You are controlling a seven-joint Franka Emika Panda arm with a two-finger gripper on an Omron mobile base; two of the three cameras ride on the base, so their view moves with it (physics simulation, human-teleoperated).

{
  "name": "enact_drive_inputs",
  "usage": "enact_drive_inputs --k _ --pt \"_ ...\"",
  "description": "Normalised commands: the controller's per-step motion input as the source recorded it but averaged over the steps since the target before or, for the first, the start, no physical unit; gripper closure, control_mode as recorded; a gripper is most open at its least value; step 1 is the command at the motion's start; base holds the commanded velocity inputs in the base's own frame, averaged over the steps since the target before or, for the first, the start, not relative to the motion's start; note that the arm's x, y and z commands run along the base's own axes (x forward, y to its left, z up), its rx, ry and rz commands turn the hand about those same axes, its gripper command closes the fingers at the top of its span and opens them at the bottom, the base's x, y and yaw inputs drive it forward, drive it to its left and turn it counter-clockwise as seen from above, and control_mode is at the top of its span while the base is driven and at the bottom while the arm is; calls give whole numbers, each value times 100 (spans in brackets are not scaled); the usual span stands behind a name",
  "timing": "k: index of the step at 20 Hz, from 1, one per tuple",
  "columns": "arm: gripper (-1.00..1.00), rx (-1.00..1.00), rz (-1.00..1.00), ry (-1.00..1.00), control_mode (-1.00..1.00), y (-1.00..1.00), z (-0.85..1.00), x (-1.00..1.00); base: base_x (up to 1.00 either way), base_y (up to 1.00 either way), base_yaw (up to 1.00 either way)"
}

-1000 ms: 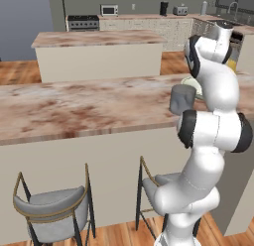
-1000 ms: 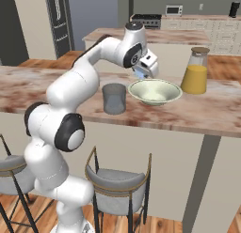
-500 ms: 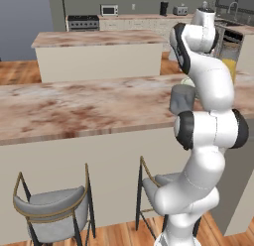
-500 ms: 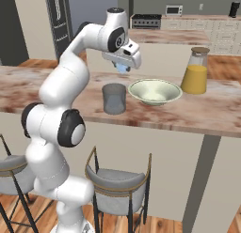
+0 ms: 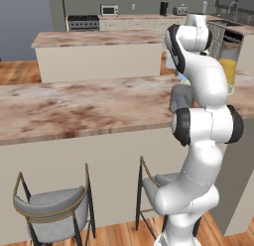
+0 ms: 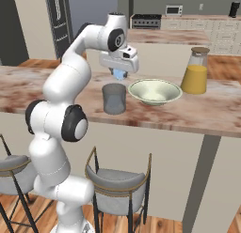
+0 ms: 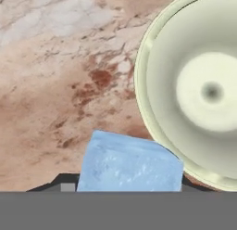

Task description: There are two ice cubes in the ice bowl. Place both ice cubes in the glass cup.

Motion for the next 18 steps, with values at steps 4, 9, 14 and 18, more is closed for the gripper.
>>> enact_drive_inputs --k 4,9,14,18 --pt "100 0 11 16 -100 7 -39 -18 0 0 0" --pt "100 0 2 2 -100 8 -2 0 0 0 0" --pt "100 -1 7 0 -100 7 -8 -22 0 0 0" --pt "100 -1 7 0 -100 0 -6 -30 0 0 0"
